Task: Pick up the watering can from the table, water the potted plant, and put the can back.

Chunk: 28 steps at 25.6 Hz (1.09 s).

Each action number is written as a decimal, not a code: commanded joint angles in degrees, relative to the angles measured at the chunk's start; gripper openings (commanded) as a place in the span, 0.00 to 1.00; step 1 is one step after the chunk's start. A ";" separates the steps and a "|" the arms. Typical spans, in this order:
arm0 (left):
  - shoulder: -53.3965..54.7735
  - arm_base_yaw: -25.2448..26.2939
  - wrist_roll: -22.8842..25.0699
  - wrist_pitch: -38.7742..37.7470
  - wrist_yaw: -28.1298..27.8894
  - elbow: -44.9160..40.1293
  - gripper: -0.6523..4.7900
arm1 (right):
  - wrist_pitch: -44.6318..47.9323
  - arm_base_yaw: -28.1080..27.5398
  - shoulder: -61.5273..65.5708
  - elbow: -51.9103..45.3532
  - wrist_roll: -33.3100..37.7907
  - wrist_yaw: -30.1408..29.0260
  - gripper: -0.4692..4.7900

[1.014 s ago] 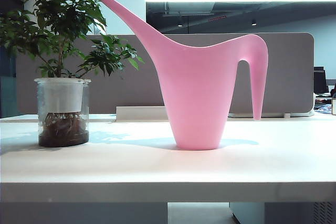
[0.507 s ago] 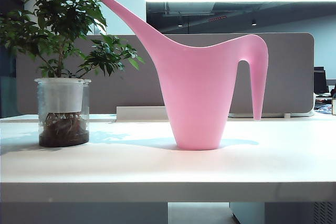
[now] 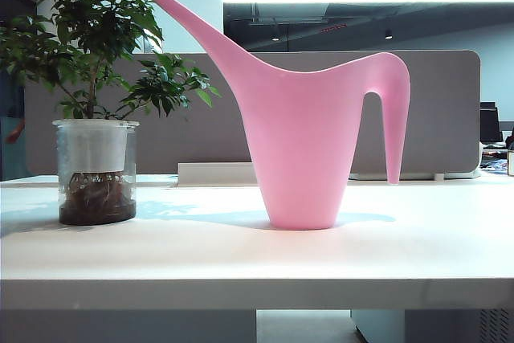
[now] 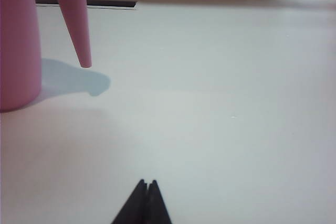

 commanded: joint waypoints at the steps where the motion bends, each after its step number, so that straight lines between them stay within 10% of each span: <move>1: -1.60 -0.09 3.50 -3.19 6.25 3.61 0.13 | 0.66 0.09 -0.07 -0.42 -0.15 0.09 0.09; 28: -4.92 -0.09 5.62 -11.15 3.08 4.33 0.13 | 1.31 0.07 -0.07 -0.42 -0.37 0.11 0.09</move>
